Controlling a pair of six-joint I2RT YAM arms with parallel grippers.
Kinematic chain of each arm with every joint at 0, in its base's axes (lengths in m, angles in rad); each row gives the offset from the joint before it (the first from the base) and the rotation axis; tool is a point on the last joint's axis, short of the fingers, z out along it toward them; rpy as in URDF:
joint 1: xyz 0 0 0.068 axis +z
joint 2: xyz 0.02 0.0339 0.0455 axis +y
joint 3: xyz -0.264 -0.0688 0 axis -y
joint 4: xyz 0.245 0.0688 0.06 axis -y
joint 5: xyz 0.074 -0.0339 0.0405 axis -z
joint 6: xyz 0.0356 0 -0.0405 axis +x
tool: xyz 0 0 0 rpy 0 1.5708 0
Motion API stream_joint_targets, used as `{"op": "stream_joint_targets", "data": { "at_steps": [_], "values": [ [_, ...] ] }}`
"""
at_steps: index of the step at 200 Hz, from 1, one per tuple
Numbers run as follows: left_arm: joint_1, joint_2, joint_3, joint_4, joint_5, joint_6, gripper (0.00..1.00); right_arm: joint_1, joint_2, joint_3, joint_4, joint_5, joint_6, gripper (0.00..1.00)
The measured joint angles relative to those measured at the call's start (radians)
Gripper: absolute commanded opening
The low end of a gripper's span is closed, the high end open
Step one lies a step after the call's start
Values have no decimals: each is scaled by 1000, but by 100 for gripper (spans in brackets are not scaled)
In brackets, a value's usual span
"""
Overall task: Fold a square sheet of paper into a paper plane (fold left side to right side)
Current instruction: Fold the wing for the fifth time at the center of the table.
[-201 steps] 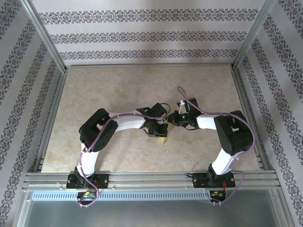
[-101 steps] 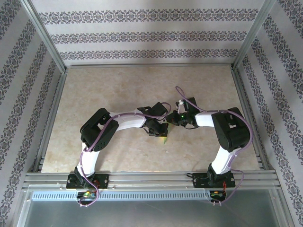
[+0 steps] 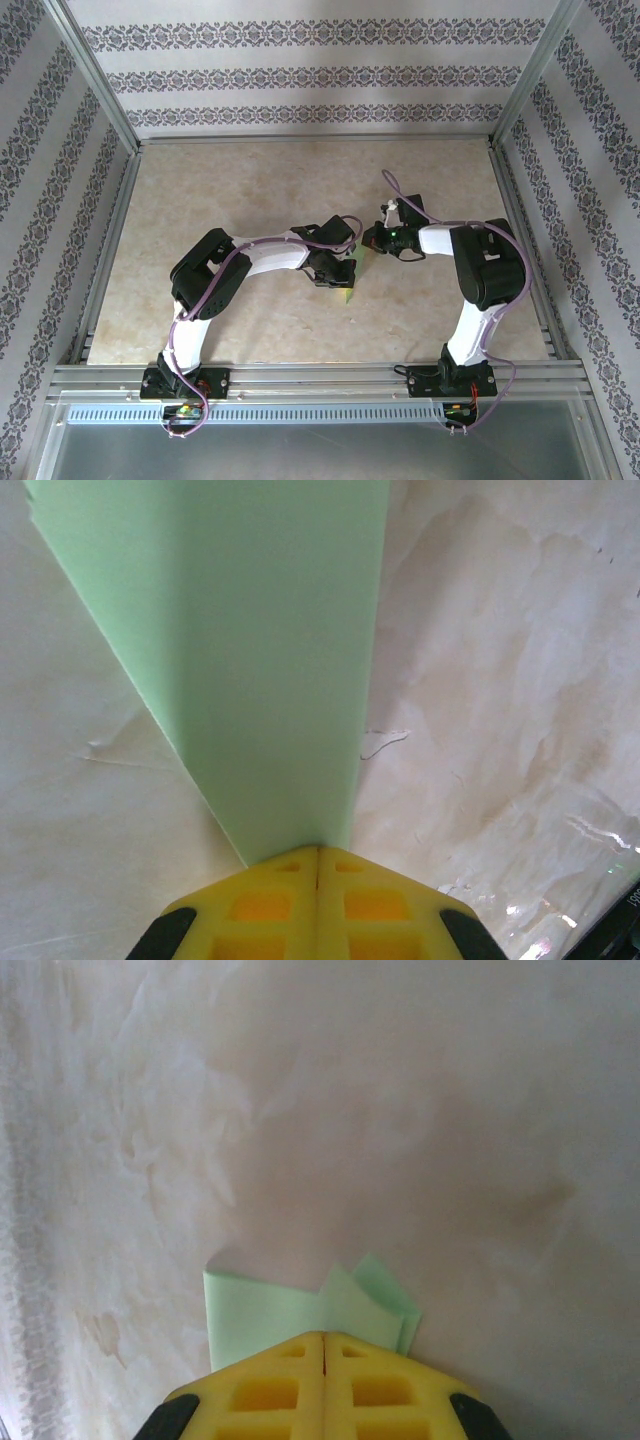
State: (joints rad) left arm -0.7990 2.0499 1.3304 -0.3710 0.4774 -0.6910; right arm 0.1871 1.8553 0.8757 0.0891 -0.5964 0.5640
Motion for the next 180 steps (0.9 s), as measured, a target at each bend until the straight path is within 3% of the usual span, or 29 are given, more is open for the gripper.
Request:
{"op": "stream_joint_targets", "data": {
  "at_steps": [93, 142, 180],
  "values": [
    [0, 0, 0, 0, 0, 0, 0, -82, 37, 107, -74, 29, -37, 0],
    [0, 0, 0, 0, 0, 1, 0, -65, -182, -15, -97, 23, -26, 0],
    [0, 0, 0, 0, 0, 4, 0, 23, -277, -149, -93, -4, 43, 0]
  ]
}}
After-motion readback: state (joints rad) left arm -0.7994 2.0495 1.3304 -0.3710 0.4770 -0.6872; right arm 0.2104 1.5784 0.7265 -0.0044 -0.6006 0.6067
